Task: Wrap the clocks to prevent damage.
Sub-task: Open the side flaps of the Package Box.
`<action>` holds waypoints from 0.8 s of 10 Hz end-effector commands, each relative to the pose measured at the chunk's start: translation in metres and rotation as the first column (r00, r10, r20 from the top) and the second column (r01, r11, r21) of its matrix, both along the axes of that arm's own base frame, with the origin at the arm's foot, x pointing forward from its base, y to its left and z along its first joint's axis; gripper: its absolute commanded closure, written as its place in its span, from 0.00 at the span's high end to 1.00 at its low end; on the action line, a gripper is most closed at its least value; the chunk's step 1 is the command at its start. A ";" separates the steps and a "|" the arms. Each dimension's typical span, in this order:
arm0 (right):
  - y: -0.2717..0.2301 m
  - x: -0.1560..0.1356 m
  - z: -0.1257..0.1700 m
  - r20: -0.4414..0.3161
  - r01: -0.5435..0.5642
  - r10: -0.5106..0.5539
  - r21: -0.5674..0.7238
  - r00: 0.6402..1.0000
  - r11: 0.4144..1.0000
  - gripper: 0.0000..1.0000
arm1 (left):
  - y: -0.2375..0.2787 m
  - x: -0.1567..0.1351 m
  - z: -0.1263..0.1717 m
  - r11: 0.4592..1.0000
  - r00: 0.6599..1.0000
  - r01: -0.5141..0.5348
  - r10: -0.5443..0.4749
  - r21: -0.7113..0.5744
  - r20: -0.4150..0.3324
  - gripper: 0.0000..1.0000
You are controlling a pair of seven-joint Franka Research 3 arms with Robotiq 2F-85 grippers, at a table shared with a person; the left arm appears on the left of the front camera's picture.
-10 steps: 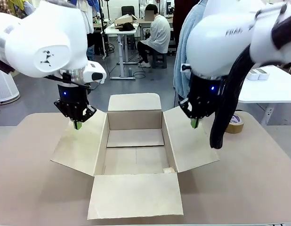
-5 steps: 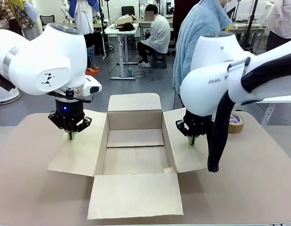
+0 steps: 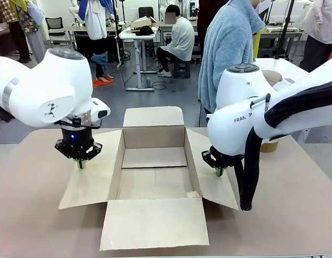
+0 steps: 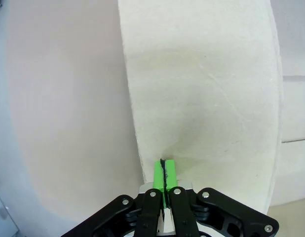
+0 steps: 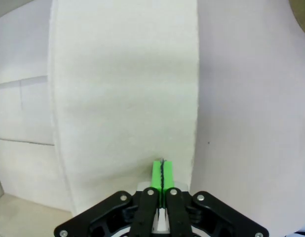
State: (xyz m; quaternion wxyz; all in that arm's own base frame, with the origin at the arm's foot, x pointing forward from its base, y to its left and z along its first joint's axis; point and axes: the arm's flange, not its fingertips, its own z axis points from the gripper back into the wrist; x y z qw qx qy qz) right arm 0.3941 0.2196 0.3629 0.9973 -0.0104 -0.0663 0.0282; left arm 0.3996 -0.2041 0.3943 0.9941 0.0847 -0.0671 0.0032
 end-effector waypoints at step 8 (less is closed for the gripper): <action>-0.001 0.004 -0.001 0.026 0.026 -0.026 -0.003 0.999 1.000 0.01 | -0.009 -0.002 -0.038 0.997 1.000 -0.007 0.004 -0.074 -0.031 0.00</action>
